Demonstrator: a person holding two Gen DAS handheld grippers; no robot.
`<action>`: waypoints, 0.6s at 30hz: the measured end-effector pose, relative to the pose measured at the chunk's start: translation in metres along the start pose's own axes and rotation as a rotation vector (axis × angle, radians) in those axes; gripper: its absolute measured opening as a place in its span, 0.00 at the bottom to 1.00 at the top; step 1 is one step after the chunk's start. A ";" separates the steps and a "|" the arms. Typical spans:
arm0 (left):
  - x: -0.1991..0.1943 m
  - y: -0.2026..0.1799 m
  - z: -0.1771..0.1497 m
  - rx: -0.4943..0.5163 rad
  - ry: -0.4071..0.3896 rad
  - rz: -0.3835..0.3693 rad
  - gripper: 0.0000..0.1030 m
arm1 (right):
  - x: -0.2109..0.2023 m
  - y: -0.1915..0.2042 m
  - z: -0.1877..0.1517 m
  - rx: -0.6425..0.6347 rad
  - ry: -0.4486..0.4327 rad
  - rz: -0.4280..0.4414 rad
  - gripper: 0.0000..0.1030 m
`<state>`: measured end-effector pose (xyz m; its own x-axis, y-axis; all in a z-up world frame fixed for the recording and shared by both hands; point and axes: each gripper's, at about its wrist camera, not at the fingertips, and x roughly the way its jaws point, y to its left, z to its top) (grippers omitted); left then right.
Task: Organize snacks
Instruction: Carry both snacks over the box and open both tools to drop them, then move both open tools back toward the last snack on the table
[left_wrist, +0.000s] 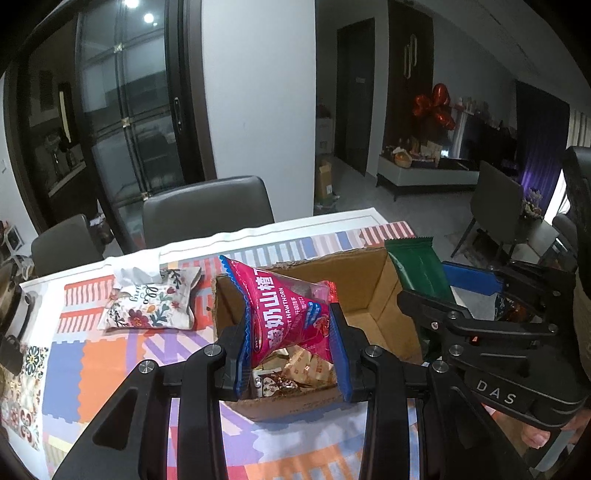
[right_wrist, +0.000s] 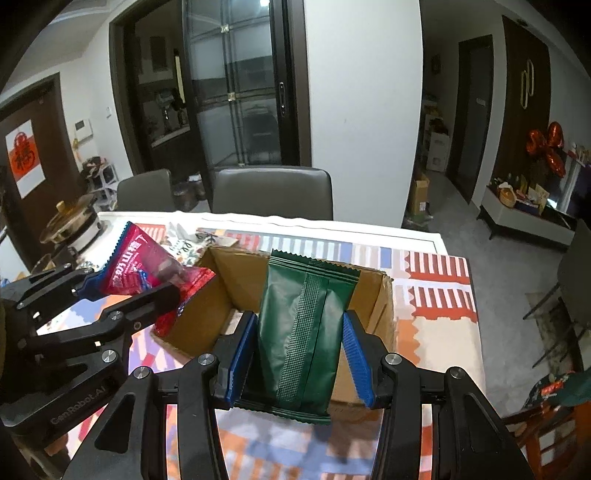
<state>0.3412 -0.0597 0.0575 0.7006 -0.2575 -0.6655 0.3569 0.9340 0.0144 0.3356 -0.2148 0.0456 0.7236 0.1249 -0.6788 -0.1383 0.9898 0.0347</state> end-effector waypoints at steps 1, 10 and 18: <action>0.005 0.000 0.002 0.000 0.012 -0.001 0.35 | 0.003 -0.002 0.002 -0.002 0.008 -0.006 0.47; 0.036 -0.001 0.010 -0.004 0.090 0.045 0.44 | 0.031 -0.017 0.012 0.025 0.079 -0.010 0.47; 0.015 -0.002 -0.006 0.010 0.057 0.108 0.59 | 0.027 -0.023 -0.002 0.052 0.080 -0.050 0.61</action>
<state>0.3475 -0.0636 0.0426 0.6990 -0.1412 -0.7010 0.2879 0.9529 0.0952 0.3565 -0.2346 0.0252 0.6719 0.0712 -0.7372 -0.0666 0.9971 0.0356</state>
